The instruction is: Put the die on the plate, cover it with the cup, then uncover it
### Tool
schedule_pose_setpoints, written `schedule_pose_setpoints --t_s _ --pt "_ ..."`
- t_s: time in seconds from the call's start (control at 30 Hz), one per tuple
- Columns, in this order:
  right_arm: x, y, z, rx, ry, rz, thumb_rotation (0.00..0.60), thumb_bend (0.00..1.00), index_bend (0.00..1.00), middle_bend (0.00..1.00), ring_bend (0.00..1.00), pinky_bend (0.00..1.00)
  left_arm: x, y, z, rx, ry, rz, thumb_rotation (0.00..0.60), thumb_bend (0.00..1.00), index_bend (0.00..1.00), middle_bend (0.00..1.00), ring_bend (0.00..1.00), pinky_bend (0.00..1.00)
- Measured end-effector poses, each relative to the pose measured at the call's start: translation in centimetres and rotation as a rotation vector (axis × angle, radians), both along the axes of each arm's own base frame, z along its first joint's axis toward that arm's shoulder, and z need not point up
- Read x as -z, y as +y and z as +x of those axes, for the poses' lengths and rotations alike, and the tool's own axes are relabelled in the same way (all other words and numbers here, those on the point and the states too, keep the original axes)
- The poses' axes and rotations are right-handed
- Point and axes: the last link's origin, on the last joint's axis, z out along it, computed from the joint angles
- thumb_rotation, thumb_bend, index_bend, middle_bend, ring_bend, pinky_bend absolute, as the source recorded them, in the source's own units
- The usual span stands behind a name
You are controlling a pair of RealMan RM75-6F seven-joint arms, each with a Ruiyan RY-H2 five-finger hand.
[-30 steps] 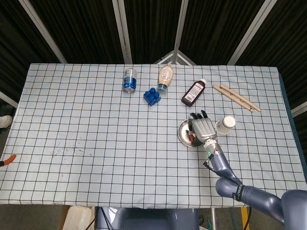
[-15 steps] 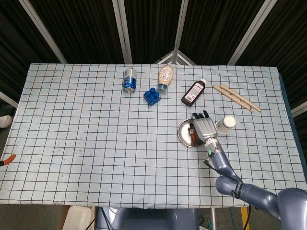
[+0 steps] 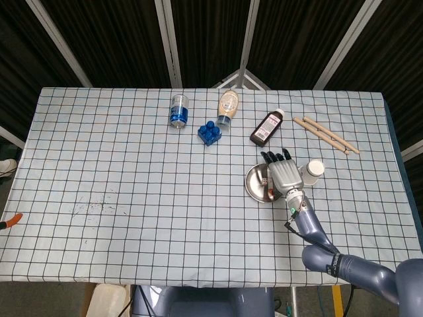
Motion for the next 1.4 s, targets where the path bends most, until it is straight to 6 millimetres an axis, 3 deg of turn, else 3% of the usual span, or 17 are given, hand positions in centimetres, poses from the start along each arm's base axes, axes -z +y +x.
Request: schedule_pose_setpoints --t_s 0.27,0.47,0.63,0.9,1.4 --pt "-3.9 0.1 -0.1 0.008 0.038 -0.076 0.600 0.16 0.07 0.13 0.14 0.00 0.0 -0.2 0.0 0.002 -0.003 -0.004 0.600 0.22 0.22 0.00 0.00 0.06" --pt "-6.7 -0.6 -2.2 0.067 0.064 -0.130 0.600 0.16 0.08 0.12 0.14 0.00 -0.1 -0.1 0.0 -0.003 -0.002 0.002 0.600 0.22 0.22 0.00 0.00 0.06" --pt "-8.5 -0.4 -4.9 0.134 0.087 -0.150 0.600 0.16 0.15 0.13 0.17 0.00 0.0 0.0 -0.1 -0.007 0.000 -0.001 0.600 0.22 0.22 0.00 0.00 0.06" --pt "-9.0 0.4 -7.4 0.193 0.073 -0.132 0.600 0.16 0.18 0.15 0.21 0.00 0.2 0.0 0.0 -0.010 0.005 -0.003 0.600 0.22 0.22 0.00 0.00 0.06" --pt "-8.1 -0.2 -8.3 0.195 0.029 -0.114 0.600 0.19 0.22 0.24 0.32 0.00 0.3 0.1 -0.1 -0.016 0.014 -0.003 0.600 0.22 0.22 0.00 0.00 0.06"
